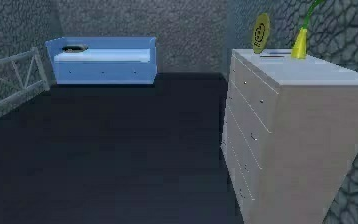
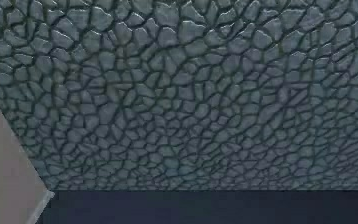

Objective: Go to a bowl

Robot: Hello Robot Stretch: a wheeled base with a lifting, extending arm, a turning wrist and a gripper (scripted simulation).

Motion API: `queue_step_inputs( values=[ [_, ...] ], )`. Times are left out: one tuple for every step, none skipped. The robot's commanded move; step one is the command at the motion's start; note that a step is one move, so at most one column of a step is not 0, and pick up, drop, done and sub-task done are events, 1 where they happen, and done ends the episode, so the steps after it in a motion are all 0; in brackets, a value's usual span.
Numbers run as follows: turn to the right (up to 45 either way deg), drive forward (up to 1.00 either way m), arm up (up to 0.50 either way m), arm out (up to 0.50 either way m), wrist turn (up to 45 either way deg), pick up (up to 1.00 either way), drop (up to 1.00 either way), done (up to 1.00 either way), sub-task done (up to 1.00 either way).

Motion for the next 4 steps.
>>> queue_step_inputs(
  values=[
    [45.0, 0.00, 0.00, 0.00, 0.0, 0.00, 0.00, 0.00, 0.00],
    [45.0, 0.00, 0.00, 0.00, 0.0, 0.00, 0.00, 0.00, 0.00],
    [45.0, 0.00, 0.00, 0.00, 0.0, 0.00, 0.00, 0.00, 0.00],
    [24.0, 0.00, 0.00, 0.00, 0.0, 0.00, 0.00, 0.00, 0.00]
  ],
)
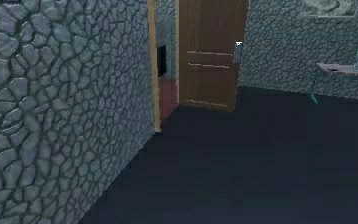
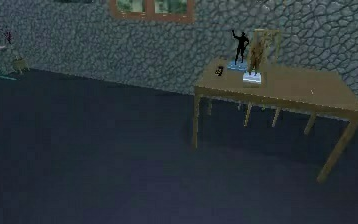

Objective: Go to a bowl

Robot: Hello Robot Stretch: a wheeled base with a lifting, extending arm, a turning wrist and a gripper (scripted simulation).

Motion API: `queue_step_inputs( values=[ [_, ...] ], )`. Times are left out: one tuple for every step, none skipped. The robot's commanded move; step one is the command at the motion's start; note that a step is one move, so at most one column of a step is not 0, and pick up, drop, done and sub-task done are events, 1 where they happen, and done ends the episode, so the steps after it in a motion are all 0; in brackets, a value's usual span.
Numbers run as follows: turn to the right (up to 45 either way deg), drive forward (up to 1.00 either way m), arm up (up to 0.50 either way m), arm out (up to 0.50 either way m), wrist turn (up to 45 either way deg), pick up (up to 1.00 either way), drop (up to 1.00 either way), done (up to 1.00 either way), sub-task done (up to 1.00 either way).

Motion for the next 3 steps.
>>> queue_step_inputs(
  values=[
    [0.0, 1.00, 0.00, 0.00, 0.0, 0.00, 0.00, 0.00, 0.00],
    [0.0, 1.00, 0.00, 0.00, 0.0, 0.00, 0.00, 0.00, 0.00],
    [9.0, 0.00, 0.00, 0.00, 0.0, 0.00, 0.00, 0.00, 0.00]
  ],
)
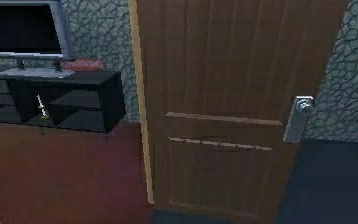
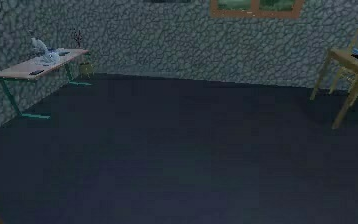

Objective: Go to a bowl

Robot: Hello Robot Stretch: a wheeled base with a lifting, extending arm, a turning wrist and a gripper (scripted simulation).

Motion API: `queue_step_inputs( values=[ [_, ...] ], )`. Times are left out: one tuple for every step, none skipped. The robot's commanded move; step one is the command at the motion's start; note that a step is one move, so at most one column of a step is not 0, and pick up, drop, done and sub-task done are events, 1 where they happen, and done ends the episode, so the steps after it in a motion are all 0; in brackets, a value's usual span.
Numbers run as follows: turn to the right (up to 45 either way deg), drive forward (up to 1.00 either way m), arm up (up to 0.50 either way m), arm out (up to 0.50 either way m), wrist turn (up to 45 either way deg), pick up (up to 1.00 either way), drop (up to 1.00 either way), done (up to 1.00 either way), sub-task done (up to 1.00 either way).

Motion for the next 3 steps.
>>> queue_step_inputs(
  values=[
    [0.0, 0.35, 0.00, 0.00, 0.0, 0.00, 0.00, 0.00, 0.00],
    [-18.0, 0.00, 0.00, 0.00, 0.0, 0.00, 0.00, 0.00, 0.00],
    [0.0, 0.30, 0.00, 0.00, 0.0, 0.00, 0.00, 0.00, 0.00]
  ],
)
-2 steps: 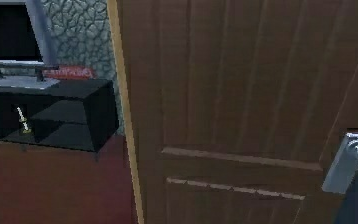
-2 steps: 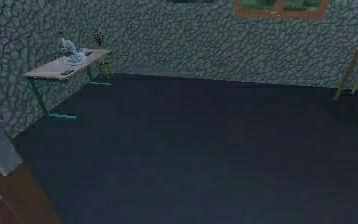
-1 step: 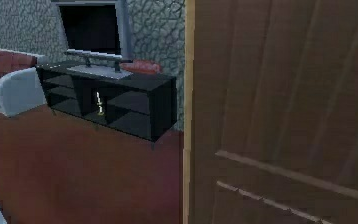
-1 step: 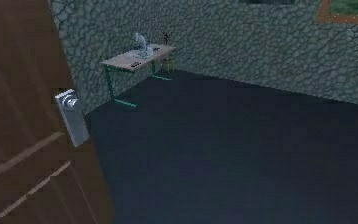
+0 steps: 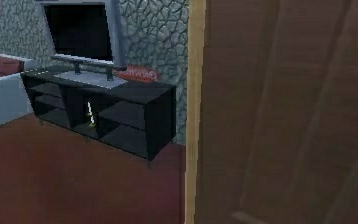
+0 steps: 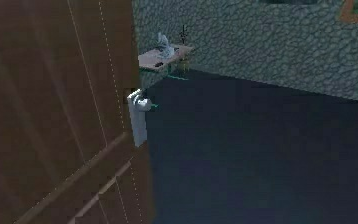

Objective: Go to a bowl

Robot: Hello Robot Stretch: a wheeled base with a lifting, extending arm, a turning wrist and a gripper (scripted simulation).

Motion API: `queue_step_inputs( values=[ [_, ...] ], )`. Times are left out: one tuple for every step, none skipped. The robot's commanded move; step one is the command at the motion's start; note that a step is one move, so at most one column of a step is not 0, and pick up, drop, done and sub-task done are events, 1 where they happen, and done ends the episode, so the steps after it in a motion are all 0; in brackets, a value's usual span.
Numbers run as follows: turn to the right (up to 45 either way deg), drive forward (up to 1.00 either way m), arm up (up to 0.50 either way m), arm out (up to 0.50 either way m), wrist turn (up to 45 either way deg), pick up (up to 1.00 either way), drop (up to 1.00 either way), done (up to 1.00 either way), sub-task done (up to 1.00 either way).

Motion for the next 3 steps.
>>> queue_step_inputs(
  values=[
    [-45.0, 0.00, 0.00, 0.00, 0.0, 0.00, 0.00, 0.00, 0.00],
    [-9.0, 0.00, 0.00, 0.00, 0.0, 0.00, 0.00, 0.00, 0.00],
    [0.0, 0.45, 0.00, 0.00, 0.0, 0.00, 0.00, 0.00, 0.00]
  ],
)
